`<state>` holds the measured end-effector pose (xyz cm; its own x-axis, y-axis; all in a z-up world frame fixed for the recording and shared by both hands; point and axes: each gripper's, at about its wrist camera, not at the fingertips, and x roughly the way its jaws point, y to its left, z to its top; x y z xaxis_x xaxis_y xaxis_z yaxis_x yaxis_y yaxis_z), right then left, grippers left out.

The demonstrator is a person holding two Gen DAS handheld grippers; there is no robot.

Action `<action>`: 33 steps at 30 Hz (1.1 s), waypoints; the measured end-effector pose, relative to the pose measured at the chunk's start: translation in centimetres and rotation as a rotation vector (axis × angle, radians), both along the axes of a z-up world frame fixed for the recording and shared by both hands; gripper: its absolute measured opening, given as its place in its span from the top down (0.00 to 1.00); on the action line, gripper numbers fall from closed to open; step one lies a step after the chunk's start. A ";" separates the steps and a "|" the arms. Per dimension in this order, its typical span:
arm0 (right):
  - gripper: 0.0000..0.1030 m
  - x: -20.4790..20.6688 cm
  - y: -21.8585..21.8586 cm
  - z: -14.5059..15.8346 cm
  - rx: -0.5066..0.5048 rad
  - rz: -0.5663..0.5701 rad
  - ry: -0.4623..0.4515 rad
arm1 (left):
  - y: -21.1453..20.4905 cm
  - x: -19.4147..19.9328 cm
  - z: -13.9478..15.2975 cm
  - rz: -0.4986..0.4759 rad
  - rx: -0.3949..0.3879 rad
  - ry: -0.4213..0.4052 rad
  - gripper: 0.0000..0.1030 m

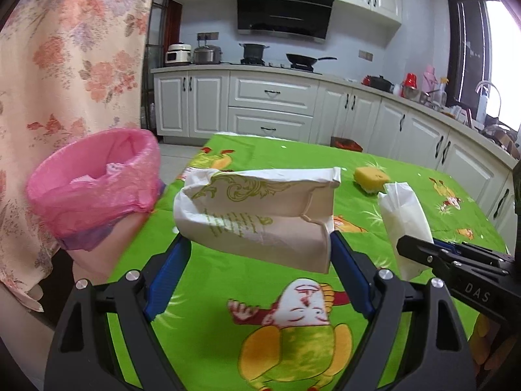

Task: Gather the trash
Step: 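Carry both items over the wastebasket and open both tools to drop them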

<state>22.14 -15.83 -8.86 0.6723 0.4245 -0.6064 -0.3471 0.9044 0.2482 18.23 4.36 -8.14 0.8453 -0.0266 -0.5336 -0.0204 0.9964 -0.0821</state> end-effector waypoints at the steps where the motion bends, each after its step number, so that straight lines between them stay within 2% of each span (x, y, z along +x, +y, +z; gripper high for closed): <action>1: 0.77 0.0 0.5 0.1 -0.002 0.014 -0.006 | 0.5 -0.2 0.1 0.008 -0.004 -0.005 0.20; 10: 0.77 1.1 5.5 1.2 -0.022 0.161 -0.041 | 5.9 -1.4 1.9 0.101 -0.009 -0.054 0.20; 21: 0.77 5.2 14.8 4.5 -0.019 0.395 -0.129 | 14.5 0.4 5.2 0.240 0.021 -0.097 0.20; 27: 0.77 8.1 20.5 5.3 -0.029 0.499 -0.138 | 19.3 3.2 5.5 0.269 0.035 -0.071 0.20; 33: 0.75 10.9 25.9 5.6 -0.019 0.576 -0.135 | 23.9 6.0 4.7 0.310 -0.012 -0.026 0.19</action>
<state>33.08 10.07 -3.24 0.4091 0.7337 -0.5425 -0.8108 0.5651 0.1528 24.21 28.31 -3.46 0.8275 0.2284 -0.5129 -0.3209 0.9420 -0.0982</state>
